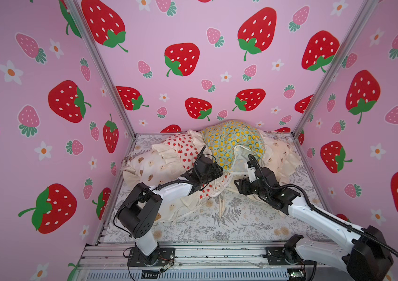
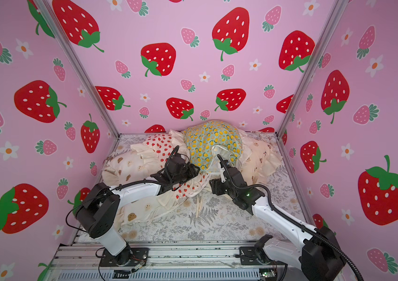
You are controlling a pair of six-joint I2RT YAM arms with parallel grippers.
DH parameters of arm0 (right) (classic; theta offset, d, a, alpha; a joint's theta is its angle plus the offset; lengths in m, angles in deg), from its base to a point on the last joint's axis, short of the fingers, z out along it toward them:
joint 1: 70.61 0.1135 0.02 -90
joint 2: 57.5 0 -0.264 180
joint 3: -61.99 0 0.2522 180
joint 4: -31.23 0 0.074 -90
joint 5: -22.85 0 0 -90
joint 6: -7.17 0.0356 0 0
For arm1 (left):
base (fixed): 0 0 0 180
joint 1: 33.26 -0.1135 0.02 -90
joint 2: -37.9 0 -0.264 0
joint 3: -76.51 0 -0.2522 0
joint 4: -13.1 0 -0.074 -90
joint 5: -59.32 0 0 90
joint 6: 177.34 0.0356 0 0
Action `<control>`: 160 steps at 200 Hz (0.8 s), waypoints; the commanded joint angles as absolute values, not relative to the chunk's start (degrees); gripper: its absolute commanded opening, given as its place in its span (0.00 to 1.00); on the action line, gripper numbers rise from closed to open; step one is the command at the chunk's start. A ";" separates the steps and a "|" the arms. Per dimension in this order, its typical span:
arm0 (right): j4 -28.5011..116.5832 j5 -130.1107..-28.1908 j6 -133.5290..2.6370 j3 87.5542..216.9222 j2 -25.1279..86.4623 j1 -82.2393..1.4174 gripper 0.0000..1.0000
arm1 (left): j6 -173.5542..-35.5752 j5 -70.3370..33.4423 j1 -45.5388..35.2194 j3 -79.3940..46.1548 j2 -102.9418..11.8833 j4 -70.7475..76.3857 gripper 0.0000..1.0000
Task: Zip up pillowcases
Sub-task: Zip the zipper on the pillowcase.
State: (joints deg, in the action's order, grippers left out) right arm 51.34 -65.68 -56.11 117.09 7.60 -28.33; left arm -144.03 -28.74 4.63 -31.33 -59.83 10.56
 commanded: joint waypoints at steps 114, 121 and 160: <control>35.88 -78.63 -52.43 113.95 10.45 -27.92 0.53 | -149.55 -27.28 3.68 -31.38 -53.24 11.86 0.08; 35.70 -79.78 -50.97 114.19 10.31 -28.18 0.52 | -150.33 -26.31 3.45 -31.91 -52.80 12.25 0.07; 34.32 -81.75 -43.95 114.89 9.78 -28.82 0.46 | -152.47 -24.70 3.32 -35.13 -48.89 14.11 0.01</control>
